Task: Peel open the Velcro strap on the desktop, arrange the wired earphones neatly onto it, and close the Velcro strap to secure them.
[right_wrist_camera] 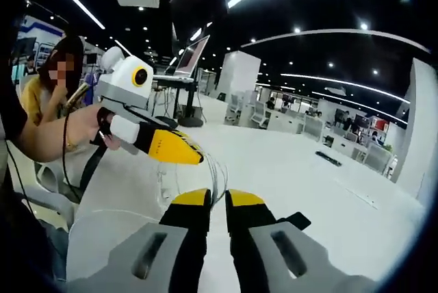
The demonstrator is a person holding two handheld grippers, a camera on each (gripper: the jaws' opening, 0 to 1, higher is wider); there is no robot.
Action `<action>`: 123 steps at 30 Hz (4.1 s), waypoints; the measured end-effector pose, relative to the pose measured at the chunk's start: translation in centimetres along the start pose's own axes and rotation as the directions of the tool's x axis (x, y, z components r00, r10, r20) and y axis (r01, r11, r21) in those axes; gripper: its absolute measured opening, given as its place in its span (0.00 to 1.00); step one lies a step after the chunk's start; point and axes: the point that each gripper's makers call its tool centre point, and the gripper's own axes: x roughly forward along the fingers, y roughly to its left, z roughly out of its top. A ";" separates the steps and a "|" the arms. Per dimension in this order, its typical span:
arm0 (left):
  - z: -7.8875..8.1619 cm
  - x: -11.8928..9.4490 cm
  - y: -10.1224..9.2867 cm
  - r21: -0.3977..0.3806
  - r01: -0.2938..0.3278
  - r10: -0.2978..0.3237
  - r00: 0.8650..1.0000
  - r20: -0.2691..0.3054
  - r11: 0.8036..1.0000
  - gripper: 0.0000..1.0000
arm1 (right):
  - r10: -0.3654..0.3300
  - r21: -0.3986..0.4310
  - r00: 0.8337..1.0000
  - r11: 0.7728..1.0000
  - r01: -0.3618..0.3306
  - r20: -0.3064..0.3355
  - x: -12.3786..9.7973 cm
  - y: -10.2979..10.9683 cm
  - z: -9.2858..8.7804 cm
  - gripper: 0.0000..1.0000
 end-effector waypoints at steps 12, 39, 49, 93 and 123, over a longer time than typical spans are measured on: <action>0.4 -0.4 0.2 -0.035 -0.010 0.011 1.000 0.026 0.999 0.06 | -0.019 -0.131 0.999 0.991 0.013 -0.045 -3.8 1.9 -1.5 0.15; 1.4 -0.3 0.1 0.010 -0.048 0.048 0.999 0.020 0.999 0.06 | 0.284 -0.116 0.953 0.948 -0.295 -0.103 -3.3 15.8 -2.7 0.16; 1.6 -0.7 0.1 0.010 -0.051 0.051 0.998 0.028 0.999 0.06 | 0.291 -0.081 0.949 0.950 -0.302 -0.119 -2.8 16.2 -3.2 0.12; -1.8 0.9 0.1 -0.055 -0.058 0.052 0.994 -0.097 0.997 0.06 | 0.044 0.341 0.990 0.936 -0.089 0.136 -6.5 2.1 4.6 0.05; -4.2 1.4 2.2 -0.271 0.016 -0.041 0.995 -0.088 0.963 0.07 | 0.055 0.200 0.989 0.979 -0.026 -0.140 1.4 1.5 -2.2 0.05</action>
